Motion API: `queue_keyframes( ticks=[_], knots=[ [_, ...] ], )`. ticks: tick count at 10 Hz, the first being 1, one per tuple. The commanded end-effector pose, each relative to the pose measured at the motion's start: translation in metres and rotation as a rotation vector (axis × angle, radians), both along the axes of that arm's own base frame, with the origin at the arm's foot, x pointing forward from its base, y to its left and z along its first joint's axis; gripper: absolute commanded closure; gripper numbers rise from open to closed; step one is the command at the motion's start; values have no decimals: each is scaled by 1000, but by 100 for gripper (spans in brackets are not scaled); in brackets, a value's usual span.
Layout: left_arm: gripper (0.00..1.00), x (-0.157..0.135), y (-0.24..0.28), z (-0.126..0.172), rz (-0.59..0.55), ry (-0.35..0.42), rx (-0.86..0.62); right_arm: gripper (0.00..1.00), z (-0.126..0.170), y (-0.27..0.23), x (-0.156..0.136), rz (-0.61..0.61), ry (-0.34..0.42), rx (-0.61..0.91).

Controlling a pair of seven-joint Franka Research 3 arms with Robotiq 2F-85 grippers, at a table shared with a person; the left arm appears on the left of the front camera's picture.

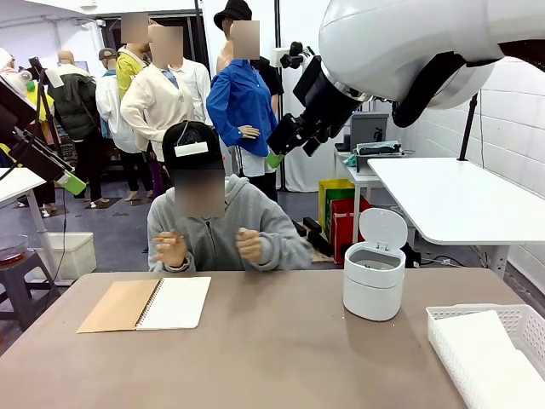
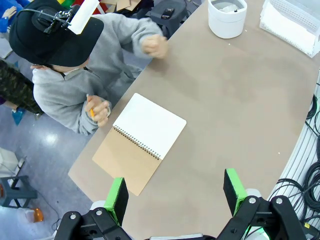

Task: Sort the paper based on its condition.
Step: If a person hands you a paper, place it in the Organizing basket , and if it's crumpled, put it in the Trash can.

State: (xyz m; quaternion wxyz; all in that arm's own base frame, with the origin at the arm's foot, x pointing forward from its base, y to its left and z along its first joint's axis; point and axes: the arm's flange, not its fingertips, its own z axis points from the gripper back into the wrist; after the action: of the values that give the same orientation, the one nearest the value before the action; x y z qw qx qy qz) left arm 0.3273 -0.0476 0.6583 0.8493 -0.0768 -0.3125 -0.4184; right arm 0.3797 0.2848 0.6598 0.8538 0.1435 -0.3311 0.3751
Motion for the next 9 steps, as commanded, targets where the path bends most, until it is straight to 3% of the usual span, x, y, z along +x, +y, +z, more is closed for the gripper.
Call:
queue_keyframes(
  ticks=[1, 9],
  knots=[
    [0, 0, -1, 1, 0, -1, 2, 0, 0, 0, 0, 2, -1, -1],
    [0, 0, -1, 1, 0, -1, 2, 0, 0, 0, 0, 2, -1, -1]
  ],
)
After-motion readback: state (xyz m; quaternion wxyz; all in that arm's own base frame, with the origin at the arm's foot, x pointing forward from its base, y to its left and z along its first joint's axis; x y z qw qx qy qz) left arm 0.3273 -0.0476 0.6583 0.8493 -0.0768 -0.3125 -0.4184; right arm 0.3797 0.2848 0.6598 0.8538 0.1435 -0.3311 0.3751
